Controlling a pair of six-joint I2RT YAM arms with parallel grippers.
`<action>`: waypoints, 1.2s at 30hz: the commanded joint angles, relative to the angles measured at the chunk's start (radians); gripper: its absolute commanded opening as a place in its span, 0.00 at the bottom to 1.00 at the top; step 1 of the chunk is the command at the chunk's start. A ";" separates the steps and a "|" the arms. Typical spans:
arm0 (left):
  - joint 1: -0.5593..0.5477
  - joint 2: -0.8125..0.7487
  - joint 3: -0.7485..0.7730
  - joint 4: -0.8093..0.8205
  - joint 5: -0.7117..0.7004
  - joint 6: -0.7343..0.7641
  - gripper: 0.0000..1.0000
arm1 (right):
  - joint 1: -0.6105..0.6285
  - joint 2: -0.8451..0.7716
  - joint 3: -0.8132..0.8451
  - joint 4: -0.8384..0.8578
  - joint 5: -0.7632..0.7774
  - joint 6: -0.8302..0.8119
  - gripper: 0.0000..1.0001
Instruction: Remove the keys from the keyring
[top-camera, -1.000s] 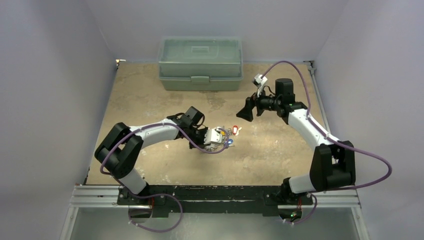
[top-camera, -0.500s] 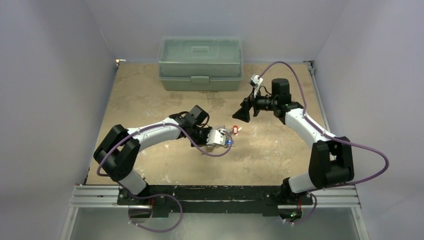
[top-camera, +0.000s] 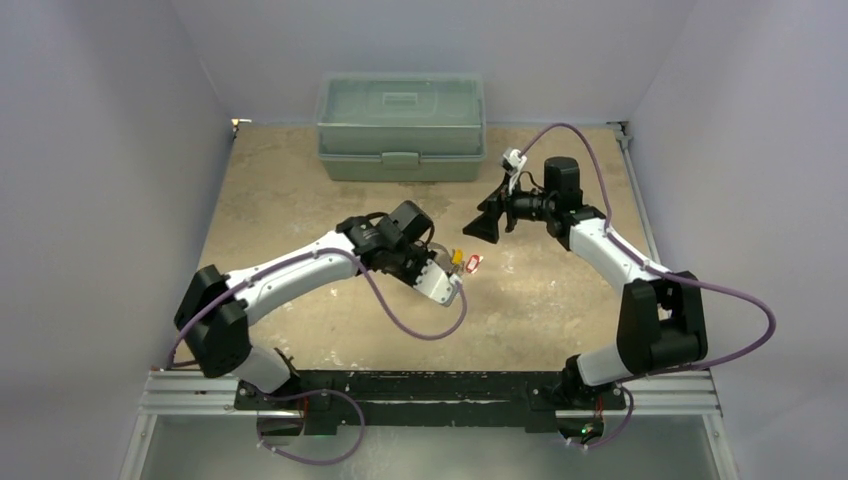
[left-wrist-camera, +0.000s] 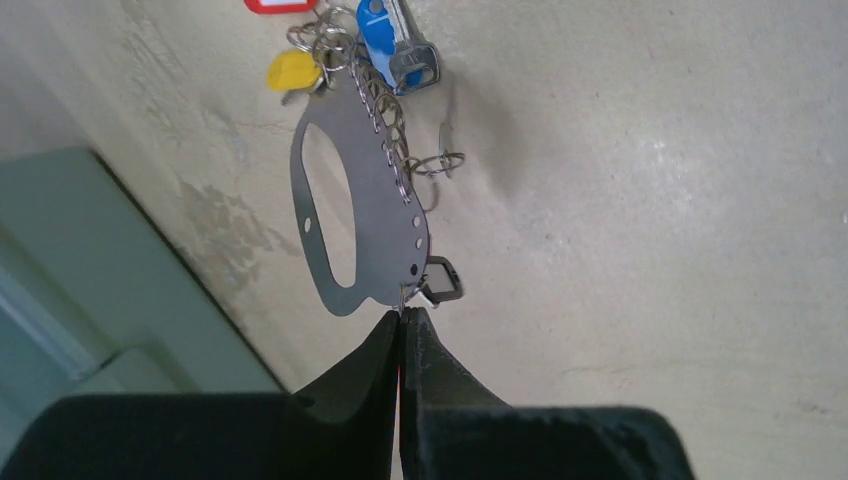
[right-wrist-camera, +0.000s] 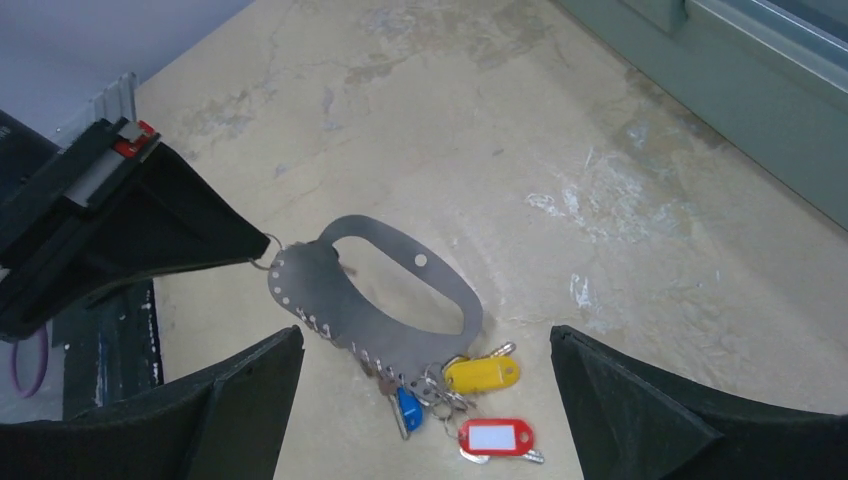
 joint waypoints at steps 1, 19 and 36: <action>-0.049 -0.177 -0.070 0.079 -0.044 0.258 0.00 | 0.002 -0.072 -0.037 0.070 -0.056 0.014 0.97; -0.099 -0.518 -0.328 0.286 0.179 0.748 0.00 | 0.059 -0.198 -0.105 0.040 -0.271 -0.085 0.99; -0.099 -0.510 -0.322 0.330 0.176 0.694 0.00 | 0.287 -0.200 -0.123 0.055 -0.147 -0.172 0.90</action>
